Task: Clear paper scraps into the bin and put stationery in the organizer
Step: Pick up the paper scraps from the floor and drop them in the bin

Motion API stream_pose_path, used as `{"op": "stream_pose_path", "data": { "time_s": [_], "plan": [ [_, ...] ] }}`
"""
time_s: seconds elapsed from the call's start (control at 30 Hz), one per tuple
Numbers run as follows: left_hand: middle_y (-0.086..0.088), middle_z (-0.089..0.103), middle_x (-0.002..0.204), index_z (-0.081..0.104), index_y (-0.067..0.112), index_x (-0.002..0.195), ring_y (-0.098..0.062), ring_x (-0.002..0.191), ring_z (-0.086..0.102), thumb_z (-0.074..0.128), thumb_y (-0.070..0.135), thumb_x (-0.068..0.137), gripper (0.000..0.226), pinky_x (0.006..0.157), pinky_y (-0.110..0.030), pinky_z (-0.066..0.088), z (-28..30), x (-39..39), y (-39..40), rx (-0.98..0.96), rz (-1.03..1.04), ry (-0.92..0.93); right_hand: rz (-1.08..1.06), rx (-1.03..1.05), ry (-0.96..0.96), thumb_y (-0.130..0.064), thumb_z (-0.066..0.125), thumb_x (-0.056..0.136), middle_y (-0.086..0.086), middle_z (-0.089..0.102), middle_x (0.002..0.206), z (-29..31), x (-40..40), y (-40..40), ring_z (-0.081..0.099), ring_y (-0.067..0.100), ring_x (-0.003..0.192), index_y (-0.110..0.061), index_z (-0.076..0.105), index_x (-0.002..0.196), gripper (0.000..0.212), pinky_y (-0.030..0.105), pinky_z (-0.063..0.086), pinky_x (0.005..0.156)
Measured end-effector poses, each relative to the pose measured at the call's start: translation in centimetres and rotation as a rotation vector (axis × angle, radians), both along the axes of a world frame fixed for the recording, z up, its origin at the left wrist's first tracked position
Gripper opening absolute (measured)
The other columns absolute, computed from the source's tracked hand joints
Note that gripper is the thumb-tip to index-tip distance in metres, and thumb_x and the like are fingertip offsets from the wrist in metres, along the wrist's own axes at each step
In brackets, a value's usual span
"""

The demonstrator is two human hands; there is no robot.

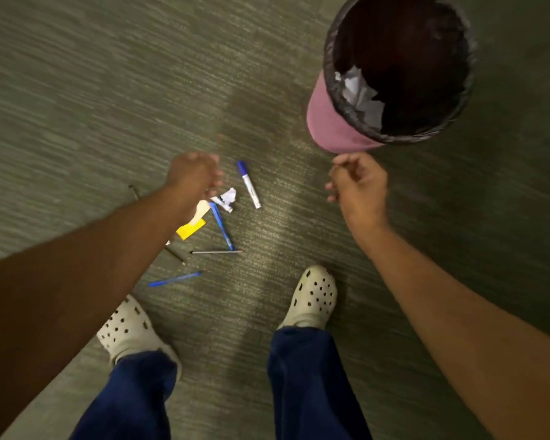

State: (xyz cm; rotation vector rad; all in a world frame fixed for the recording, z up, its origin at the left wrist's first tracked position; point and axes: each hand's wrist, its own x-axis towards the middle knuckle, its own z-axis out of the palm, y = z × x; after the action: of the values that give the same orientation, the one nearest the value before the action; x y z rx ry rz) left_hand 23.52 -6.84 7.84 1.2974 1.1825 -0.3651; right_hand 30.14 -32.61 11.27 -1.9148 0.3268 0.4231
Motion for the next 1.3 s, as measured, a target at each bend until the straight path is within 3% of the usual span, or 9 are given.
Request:
{"op": "stream_pose_path", "data": {
  "time_s": [0.2,0.33,0.47,0.6,0.77,0.97,1.1,1.2,1.3],
  "plan": [
    [-0.022,0.07,0.121,0.071,0.006,0.115,-0.036,0.115,0.065,0.068,0.002,0.088,0.028,0.098,-0.038,0.048,-10.8,-13.3,7.4,0.526,-0.437,0.296,0.892,-0.418,-0.015,-0.005,0.067,0.091,0.011,0.064,0.132,-11.4,-6.1,6.3,0.065,0.025,0.11,-0.012,0.062,0.136,0.046,0.035,0.049,0.103],
    [-0.02,0.072,0.119,0.071,0.007,0.112,-0.036,0.115,0.066,0.068,0.013,0.093,0.02,0.095,-0.036,0.049,-15.1,-17.2,9.8,0.579,-0.478,0.329,1.277,-0.545,-0.19,0.001,0.052,0.097,0.008,0.048,0.154,-17.6,-6.5,11.3,0.053,0.033,0.136,-0.015,0.057,0.144,0.05,0.044,0.044,0.113],
    [-0.021,0.054,0.138,0.058,0.009,0.129,-0.04,0.115,0.061,0.069,0.029,0.095,0.041,0.091,-0.037,0.048,-17.7,-18.5,10.3,0.65,-0.385,0.33,1.45,-0.752,-0.264,0.005,0.063,0.091,0.011,0.034,0.162,-21.8,-5.9,13.5,0.036,0.036,0.147,-0.013,0.056,0.139,0.051,0.042,0.036,0.121],
    [-0.022,0.038,0.147,0.046,0.01,0.143,-0.037,0.107,0.059,0.065,0.034,0.096,0.055,0.085,-0.039,0.049,-19.0,-18.8,10.7,0.749,-0.36,0.229,1.512,-0.828,-0.337,0.005,0.062,0.089,0.016,0.051,0.144,-23.2,-5.5,14.3,0.048,0.038,0.134,-0.006,0.062,0.125,0.038,0.041,0.035,0.118],
    [-0.021,0.056,0.13,0.066,0.007,0.12,-0.039,0.104,0.065,0.063,0.021,0.099,0.025,0.09,-0.045,0.054,-19.8,-17.9,11.9,0.799,-0.556,0.188,1.051,-0.58,-0.261,0.005,0.057,0.092,0.017,0.07,0.102,-21.9,-6.9,13.0,0.067,0.033,0.096,0.0,0.065,0.092,0.009,0.046,0.055,0.089],
    [-0.008,0.076,0.098,0.074,0.009,0.104,-0.023,0.086,0.072,0.073,0.017,0.084,0.022,0.073,-0.031,0.055,-15.9,-16.4,11.0,0.645,-0.123,0.26,0.294,0.001,0.388,0.006,0.07,0.092,0.001,0.071,0.103,-16.8,-11.3,14.0,0.073,0.018,0.089,-0.016,0.064,0.115,0.032,0.032,0.064,0.072],
    [-0.007,0.067,0.07,0.068,0.011,0.087,-0.01,0.043,0.057,0.079,0.008,0.086,0.012,0.048,-0.023,0.048,-9.8,-13.4,5.2,0.055,0.198,0.056,0.133,0.378,0.746,-0.002,0.068,0.096,-0.001,0.075,0.105,-11.8,-13.2,15.3,0.071,0.016,0.098,-0.017,0.072,0.104,0.017,0.035,0.063,0.079],
    [0.0,0.068,0.063,0.069,0.012,0.087,-0.006,0.046,0.054,0.072,0.002,0.092,0.012,0.046,-0.021,0.044,-5.8,-11.1,1.2,-0.171,0.26,-0.077,-0.019,0.575,0.772,-0.005,0.063,0.101,0.007,0.075,0.101,-8.4,-11.9,15.6,0.072,0.019,0.087,-0.011,0.072,0.108,0.012,0.042,0.061,0.086],
    [0.012,0.07,0.064,0.075,0.02,0.091,0.002,0.047,0.056,0.073,0.014,0.095,0.007,0.05,-0.017,0.044,-3.0,-8.3,-1.0,-0.048,0.177,-0.111,-0.157,0.525,0.648,0.004,0.063,0.099,0.015,0.074,0.106,-4.9,-8.6,14.6,0.073,0.02,0.089,0.005,0.068,0.118,0.02,0.028,0.064,0.085]
  ]
}}
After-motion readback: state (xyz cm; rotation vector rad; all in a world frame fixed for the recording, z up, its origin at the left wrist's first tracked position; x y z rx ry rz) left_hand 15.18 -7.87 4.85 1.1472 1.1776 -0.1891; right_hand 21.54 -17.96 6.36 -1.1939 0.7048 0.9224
